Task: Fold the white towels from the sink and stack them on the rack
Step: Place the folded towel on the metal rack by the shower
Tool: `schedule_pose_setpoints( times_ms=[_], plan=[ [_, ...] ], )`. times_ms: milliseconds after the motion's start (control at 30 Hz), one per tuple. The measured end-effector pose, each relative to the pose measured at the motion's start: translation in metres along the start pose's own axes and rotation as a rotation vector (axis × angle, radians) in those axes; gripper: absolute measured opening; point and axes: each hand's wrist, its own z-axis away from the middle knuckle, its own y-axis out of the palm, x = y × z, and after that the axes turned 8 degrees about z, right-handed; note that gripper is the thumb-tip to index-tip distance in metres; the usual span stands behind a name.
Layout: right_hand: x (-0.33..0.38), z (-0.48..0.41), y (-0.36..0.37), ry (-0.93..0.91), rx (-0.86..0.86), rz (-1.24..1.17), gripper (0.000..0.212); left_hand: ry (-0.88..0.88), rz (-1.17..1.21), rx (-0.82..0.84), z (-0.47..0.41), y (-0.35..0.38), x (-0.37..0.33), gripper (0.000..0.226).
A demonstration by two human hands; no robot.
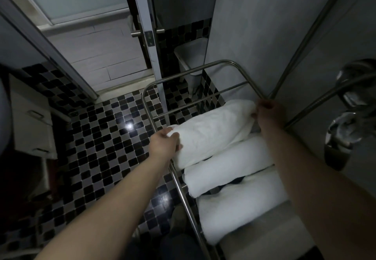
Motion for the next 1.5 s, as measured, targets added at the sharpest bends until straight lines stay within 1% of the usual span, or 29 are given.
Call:
schedule_pose_setpoints(
  times_ms=[67, 100, 200, 233, 267, 300, 333, 367, 400, 433, 467, 533, 600, 633, 667, 700, 800, 900, 1000, 1100, 1167, 1200, 1267, 1300, 1367, 1433, 1500],
  plan=[
    [-0.003, 0.003, 0.000, -0.138, 0.096, 0.250, 0.022, 0.118, -0.297, -0.022, -0.001, -0.004, 0.001, 0.040],
    [-0.005, 0.006, 0.000, -0.213, 0.157, 0.332, 0.026, 0.204, -0.467, -0.019, -0.002, -0.004, 0.000, 0.040],
    [-0.010, 0.017, 0.004, -0.463, 0.290, 0.492, 0.039, 0.423, -1.000, -0.003, -0.003, -0.002, -0.004, 0.031],
    [-0.012, 0.020, 0.005, -0.518, 0.339, 0.591, 0.046, 0.443, -1.161, -0.028, -0.004, 0.000, -0.005, 0.033],
    [-0.014, 0.022, 0.006, -0.541, 0.393, 0.710, 0.054, 0.452, -1.265, -0.064, -0.004, 0.003, -0.006, 0.035],
    [-0.015, 0.024, 0.008, -0.548, 0.434, 0.832, 0.063, 0.475, -1.315, -0.081, -0.004, 0.005, -0.007, 0.034],
    [-0.017, 0.025, 0.009, -0.553, 0.453, 0.932, 0.069, 0.541, -1.321, -0.065, -0.003, 0.006, -0.006, 0.032],
    [-0.018, 0.025, 0.010, -0.569, 0.454, 1.004, 0.073, 0.643, -1.309, -0.012, -0.002, 0.008, -0.005, 0.032],
    [-0.019, 0.027, 0.013, -0.598, 0.445, 1.055, 0.075, 0.748, -1.294, 0.071, -0.001, 0.009, -0.002, 0.036],
    [-0.017, 0.030, 0.015, -0.637, 0.432, 1.099, 0.075, 0.827, -1.286, 0.164, -0.001, 0.011, 0.002, 0.044],
    [-0.014, 0.034, 0.018, -0.685, 0.429, 1.148, 0.075, 0.858, -1.299, 0.245, 0.000, 0.016, 0.007, 0.052],
    [-0.005, 0.047, 0.031, -0.774, 0.473, 1.256, 0.077, 0.789, -1.394, 0.321, -0.002, 0.031, 0.017, 0.071],
    [0.006, 0.066, 0.047, -0.873, 0.543, 1.359, 0.077, 0.699, -1.510, 0.292, -0.005, 0.047, 0.026, 0.087],
    [0.009, 0.073, 0.055, -0.937, 0.569, 1.397, 0.077, 0.677, -1.548, 0.251, -0.007, 0.054, 0.029, 0.090],
    [0.011, 0.080, 0.062, -0.996, 0.587, 1.420, 0.074, 0.672, -1.568, 0.208, -0.009, 0.057, 0.030, 0.088],
    [0.011, 0.080, 0.067, -1.043, 0.597, 1.430, 0.071, 0.683, -1.568, 0.177, -0.014, 0.058, 0.031, 0.081],
    [0.013, 0.067, 0.068, -1.132, 0.569, 1.410, 0.054, 0.717, -1.529, 0.137, -0.026, 0.048, 0.030, 0.058],
    [0.010, 0.034, 0.053, -1.137, 0.508, 1.437, 0.047, 0.736, -1.532, 0.099, -0.032, 0.037, 0.033, 0.053],
    [0.003, 0.005, 0.045, -1.039, 0.493, 1.483, 0.044, 0.736, -1.548, 0.085, -0.038, 0.030, 0.034, 0.053],
    [0.003, 0.000, 0.050, -0.893, 0.540, 1.518, 0.039, 0.706, -1.577, 0.100, -0.041, 0.029, 0.031, 0.054],
    [0.008, 0.001, 0.046, -0.895, 0.512, 1.520, 0.033, 0.704, -1.590, 0.091, -0.040, 0.029, 0.032, 0.055],
    [0.009, -0.001, 0.041, -0.912, 0.481, 1.524, 0.036, 0.723, -1.609, 0.077, -0.040, 0.028, 0.033, 0.057],
    [0.013, -0.005, 0.030, -0.860, 0.453, 1.549, 0.040, 0.786, -1.664, 0.055, -0.043, 0.027, 0.032, 0.060],
    [0.015, -0.007, 0.026, -0.814, 0.460, 1.562, 0.039, 0.786, -1.683, 0.068, -0.045, 0.026, 0.030, 0.063],
    [0.021, -0.007, 0.027, -0.726, 0.514, 1.583, 0.037, 0.709, -1.704, 0.157, -0.050, 0.025, 0.022, 0.069],
    [0.030, -0.005, 0.032, -0.679, 0.612, 1.616, 0.035, 0.597, -1.687, 0.272, -0.053, 0.025, 0.015, 0.072],
    [0.036, -0.001, 0.037, -0.645, 0.644, 1.674, 0.035, 0.549, -1.660, 0.318, -0.053, 0.023, 0.010, 0.072]
  ],
)
